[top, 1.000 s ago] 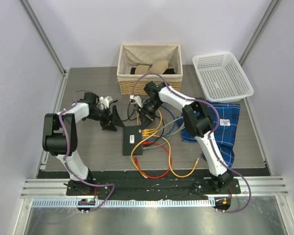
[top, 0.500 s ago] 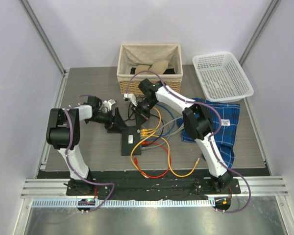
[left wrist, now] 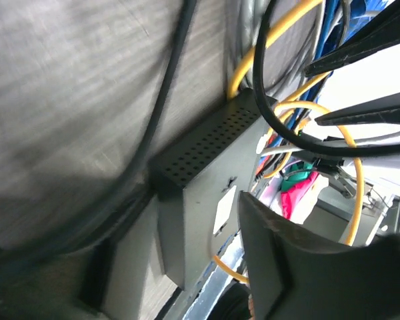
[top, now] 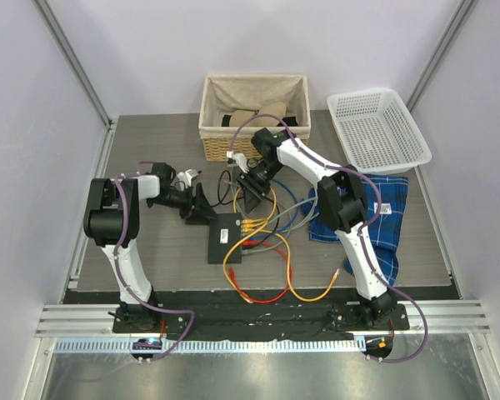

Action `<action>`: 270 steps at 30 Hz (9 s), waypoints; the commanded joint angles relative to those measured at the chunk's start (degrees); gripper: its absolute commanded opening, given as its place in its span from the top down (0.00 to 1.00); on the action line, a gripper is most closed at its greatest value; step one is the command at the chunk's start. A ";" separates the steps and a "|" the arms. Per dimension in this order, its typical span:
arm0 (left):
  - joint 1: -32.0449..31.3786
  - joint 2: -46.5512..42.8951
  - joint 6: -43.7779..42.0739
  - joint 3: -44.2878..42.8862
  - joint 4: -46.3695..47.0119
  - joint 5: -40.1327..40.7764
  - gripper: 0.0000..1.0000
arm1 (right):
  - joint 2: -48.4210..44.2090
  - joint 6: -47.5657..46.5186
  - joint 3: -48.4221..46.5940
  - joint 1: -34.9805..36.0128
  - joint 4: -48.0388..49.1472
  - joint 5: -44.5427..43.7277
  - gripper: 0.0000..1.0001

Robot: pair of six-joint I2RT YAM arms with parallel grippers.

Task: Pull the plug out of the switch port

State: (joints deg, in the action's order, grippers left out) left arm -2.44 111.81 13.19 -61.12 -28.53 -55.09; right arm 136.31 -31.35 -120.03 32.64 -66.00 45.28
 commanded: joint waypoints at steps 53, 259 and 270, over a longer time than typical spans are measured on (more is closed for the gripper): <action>-0.37 2.27 -8.17 -1.89 -0.21 -0.89 0.22 | -0.17 -11.19 -8.73 1.37 -13.72 3.06 0.99; -21.75 -27.96 -31.83 -6.81 -16.74 29.42 0.53 | -30.49 22.12 39.88 -0.91 37.18 -20.75 0.90; -17.70 -12.77 -31.57 -15.15 -6.72 39.96 0.50 | -27.15 23.00 35.30 -0.91 37.25 -21.90 0.89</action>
State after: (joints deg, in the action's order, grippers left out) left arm -21.96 95.29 -19.46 -73.01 -41.04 -19.20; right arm 109.23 -7.90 -81.84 31.40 -28.45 24.25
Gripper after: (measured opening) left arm 0.493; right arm 0.117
